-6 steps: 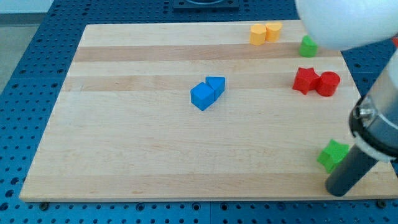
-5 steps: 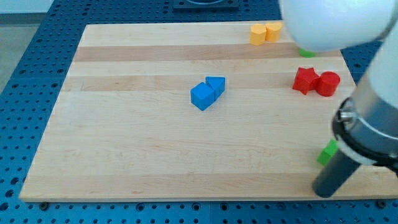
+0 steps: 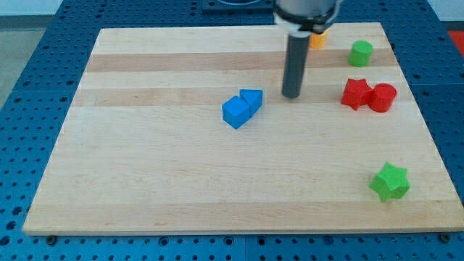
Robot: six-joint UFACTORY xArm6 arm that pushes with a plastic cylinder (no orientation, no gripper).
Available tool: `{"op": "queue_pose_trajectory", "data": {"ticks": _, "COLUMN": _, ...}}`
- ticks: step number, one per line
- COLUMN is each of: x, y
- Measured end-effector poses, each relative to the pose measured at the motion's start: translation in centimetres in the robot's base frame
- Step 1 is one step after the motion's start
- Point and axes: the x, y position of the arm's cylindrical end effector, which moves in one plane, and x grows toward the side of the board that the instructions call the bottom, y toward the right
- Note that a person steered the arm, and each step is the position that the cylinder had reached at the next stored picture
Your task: Move the green circle into the green star
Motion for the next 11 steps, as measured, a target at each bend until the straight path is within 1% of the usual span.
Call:
{"op": "queue_pose_trajectory", "data": {"ticks": 1, "x": -1.6, "y": 1.4}}
{"op": "queue_pose_trajectory", "data": {"ticks": 2, "x": -4.6, "y": 1.4}}
{"op": "queue_pose_trajectory", "data": {"ticks": 3, "x": -5.9, "y": 1.9}}
{"op": "queue_pose_trajectory", "data": {"ticks": 5, "x": -6.9, "y": 5.1}}
{"op": "queue_pose_trajectory", "data": {"ticks": 7, "x": -14.3, "y": 10.1}}
{"op": "queue_pose_trajectory", "data": {"ticks": 8, "x": -17.3, "y": 13.1}}
{"op": "queue_pose_trajectory", "data": {"ticks": 9, "x": -17.1, "y": 17.7}}
{"op": "queue_pose_trajectory", "data": {"ticks": 10, "x": -13.3, "y": 18.3}}
{"op": "queue_pose_trajectory", "data": {"ticks": 11, "x": -12.0, "y": 18.3}}
